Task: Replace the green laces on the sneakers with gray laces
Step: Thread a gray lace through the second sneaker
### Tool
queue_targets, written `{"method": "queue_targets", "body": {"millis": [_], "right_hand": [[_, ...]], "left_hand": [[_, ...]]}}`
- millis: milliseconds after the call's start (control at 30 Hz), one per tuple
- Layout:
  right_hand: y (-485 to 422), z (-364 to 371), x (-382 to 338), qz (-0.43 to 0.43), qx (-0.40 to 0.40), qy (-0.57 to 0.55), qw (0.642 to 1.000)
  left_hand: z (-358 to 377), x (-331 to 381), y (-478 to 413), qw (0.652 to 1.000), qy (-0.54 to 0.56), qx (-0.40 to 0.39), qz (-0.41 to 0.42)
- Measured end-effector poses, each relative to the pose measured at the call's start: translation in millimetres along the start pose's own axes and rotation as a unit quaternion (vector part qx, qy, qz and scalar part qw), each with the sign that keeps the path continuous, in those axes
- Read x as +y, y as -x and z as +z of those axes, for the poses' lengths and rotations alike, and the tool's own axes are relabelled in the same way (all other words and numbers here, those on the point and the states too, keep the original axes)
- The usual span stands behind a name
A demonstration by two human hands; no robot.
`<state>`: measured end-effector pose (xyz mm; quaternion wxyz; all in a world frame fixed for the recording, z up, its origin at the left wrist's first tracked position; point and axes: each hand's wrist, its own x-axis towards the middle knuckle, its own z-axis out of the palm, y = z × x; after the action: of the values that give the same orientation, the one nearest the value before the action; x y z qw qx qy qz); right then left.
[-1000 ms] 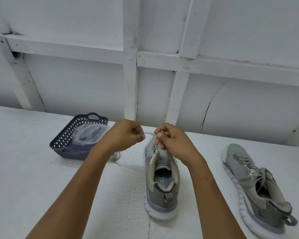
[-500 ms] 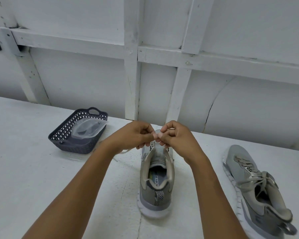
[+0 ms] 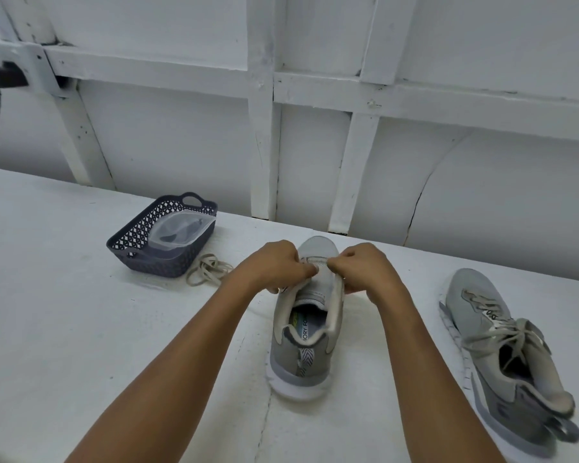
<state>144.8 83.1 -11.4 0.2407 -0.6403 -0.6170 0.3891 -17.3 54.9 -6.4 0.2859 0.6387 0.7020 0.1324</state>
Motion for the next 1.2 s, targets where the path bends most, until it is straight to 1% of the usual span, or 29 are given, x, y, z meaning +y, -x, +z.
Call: {"method": "queue_targets", "body": {"millis": [133,200,300,433,467,533,600,633,700,767,867,1067,1200], "right_hand": [[6.5,-12.8,11.2,-0.010,0.002,0.012,1.000],[11.2,-17.5,18.9,-0.011,-0.005,0.010,1.000],[20.7,-24.4,24.0,-0.011,-0.020,0.010,1.000],[34.5,-31.6,27.2,0.002,-0.093,0.028,0.995],[36.5,-33.3,29.3,0.007,-0.108,0.024,0.994],[37.4,-35.4,32.6,0.004,-0.121,0.016,0.992],[34.7,-36.6,36.0,-0.016,-0.111,0.013,0.994],[32.1,-36.8,37.8,-0.033,-0.094,0.015,0.995],[26.5,-36.4,40.2,-0.065,-0.064,0.009,0.996],[21.5,-36.0,41.3,-0.090,-0.065,-0.013,0.994],[16.9,-34.4,42.0,-0.122,-0.088,-0.008,0.989],[9.0,-24.8,37.1,-0.140,-0.126,0.044,0.981],[6.5,-17.7,38.4,-0.135,-0.121,0.074,0.981]], "left_hand": [[-0.7,15.0,11.1,0.998,-0.060,-0.013,0.027],[-0.4,19.8,15.6,0.997,-0.066,-0.009,0.034],[-1.0,21.2,23.3,0.998,-0.041,-0.035,0.031],[0.3,19.8,29.4,0.993,0.018,-0.113,0.034],[1.7,17.8,27.1,0.992,0.032,-0.114,0.035],[4.4,12.5,19.6,0.995,0.040,-0.075,0.050],[7.2,6.8,11.1,0.995,0.068,-0.017,0.069],[7.4,4.0,8.0,0.992,0.102,-0.004,0.072],[5.7,-1.1,4.4,0.984,0.160,-0.022,0.076],[1.2,-5.8,2.0,0.979,0.174,-0.065,0.078],[-3.4,-10.5,-1.8,0.982,0.141,-0.096,0.074],[-1.7,-12.8,-13.6,0.994,0.025,-0.071,0.083],[1.2,-16.2,-22.8,0.992,0.009,-0.091,0.092]]}}
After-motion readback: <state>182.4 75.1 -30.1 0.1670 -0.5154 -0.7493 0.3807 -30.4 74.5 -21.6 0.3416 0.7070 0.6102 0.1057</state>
